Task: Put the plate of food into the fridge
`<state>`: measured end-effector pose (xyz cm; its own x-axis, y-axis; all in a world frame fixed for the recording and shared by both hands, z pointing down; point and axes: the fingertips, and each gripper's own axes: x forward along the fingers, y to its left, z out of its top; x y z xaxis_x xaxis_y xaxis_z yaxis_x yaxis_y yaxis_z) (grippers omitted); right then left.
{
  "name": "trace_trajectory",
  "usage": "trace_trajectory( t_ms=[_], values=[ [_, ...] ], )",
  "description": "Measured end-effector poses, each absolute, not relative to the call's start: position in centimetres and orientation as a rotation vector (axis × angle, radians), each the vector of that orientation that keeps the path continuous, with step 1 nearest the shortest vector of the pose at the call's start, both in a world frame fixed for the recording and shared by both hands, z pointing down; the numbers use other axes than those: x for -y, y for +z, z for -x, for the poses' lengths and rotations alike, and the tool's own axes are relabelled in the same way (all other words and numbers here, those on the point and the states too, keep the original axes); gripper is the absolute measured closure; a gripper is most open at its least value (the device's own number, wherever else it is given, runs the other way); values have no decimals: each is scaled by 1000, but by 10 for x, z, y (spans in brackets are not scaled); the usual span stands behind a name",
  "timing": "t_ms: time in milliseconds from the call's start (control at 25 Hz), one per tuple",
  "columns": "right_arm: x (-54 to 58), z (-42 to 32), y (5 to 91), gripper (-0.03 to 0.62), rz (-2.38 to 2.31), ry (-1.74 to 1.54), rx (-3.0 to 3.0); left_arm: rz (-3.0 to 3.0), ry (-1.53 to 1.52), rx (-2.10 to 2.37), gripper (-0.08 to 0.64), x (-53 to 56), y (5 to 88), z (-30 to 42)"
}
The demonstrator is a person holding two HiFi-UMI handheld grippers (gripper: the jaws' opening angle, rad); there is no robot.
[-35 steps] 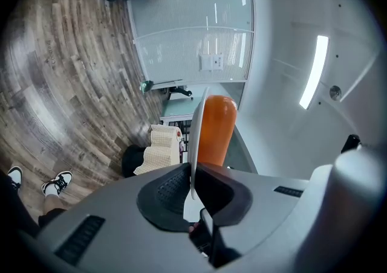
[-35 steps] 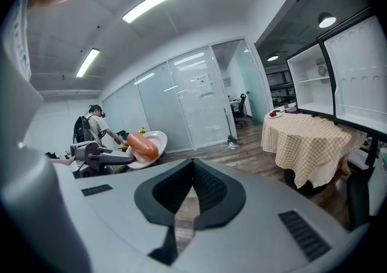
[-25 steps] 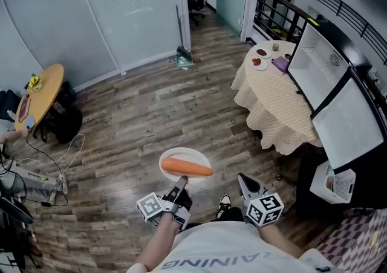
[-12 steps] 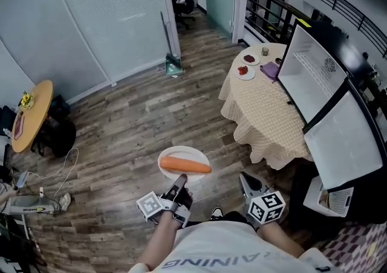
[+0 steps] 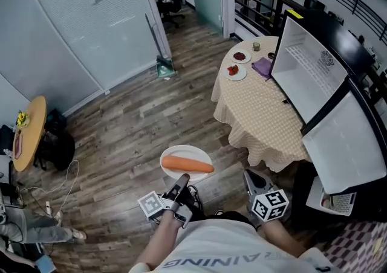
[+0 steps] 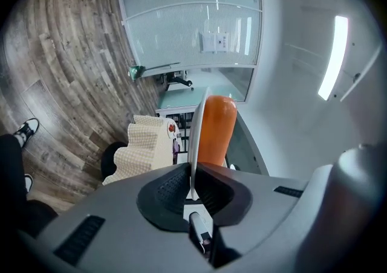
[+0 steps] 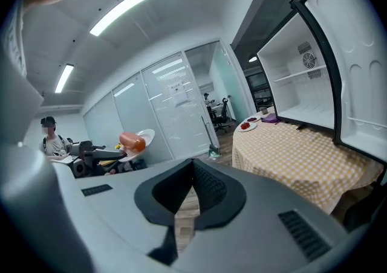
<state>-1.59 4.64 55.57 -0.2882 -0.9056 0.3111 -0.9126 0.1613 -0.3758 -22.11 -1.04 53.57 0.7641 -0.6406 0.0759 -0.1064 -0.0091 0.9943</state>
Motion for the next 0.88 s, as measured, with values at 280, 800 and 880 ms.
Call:
trace_trajectory(
  t_ms=[280, 800, 880],
  values=[
    [-8, -6, 563, 571, -1978, 798, 2300, -1536, -428, 533, 532, 67, 540, 189],
    [123, -6, 548, 571, -2134, 790, 2128, -1540, -308, 393, 532, 219, 540, 173],
    [144, -2, 546, 571, -2159, 784, 2109, -1543, -289, 373, 532, 243, 541, 174]
  ],
)
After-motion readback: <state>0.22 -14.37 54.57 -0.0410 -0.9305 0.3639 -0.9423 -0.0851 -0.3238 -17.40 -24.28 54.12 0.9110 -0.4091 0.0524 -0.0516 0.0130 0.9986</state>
